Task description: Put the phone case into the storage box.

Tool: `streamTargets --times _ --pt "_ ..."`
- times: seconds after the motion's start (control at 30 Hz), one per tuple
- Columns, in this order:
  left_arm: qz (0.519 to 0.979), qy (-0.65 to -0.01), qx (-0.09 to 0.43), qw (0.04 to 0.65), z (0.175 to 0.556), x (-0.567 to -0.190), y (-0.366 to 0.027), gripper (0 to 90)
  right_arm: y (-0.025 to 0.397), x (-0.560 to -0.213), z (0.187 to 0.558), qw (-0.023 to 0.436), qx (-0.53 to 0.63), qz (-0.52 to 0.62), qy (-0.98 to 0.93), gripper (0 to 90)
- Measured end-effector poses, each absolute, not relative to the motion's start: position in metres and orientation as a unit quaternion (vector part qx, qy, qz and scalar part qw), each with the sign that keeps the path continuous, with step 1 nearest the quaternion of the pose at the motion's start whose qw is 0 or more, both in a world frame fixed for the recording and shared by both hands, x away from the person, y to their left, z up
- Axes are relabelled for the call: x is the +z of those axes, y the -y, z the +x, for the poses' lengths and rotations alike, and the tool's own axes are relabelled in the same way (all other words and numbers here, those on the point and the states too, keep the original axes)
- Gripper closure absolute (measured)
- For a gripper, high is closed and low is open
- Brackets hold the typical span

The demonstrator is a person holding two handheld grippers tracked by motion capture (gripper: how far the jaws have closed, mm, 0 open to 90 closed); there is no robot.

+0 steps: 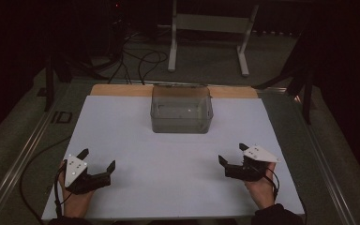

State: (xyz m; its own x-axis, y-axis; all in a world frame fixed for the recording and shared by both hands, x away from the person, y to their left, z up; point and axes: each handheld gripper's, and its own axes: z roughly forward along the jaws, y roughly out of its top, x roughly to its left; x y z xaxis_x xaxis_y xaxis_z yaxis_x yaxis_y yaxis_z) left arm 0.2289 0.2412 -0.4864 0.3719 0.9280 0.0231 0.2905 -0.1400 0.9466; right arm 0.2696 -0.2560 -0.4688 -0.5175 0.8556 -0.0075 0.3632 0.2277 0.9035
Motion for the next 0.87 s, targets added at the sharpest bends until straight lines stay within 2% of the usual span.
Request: streamTargets --times 0.43,0.87 --pt "0.68 -0.437 0.334 0.484 0.226 -0.488 -0.24 0.3 0.274 -0.49 0.252 0.276 0.503 0.395 -0.718 8.2" --pt "0.684 -0.437 0.338 0.477 0.227 -0.489 -0.241 0.3 0.281 -0.495 0.25 0.274 0.508 0.395 -0.715 8.2"
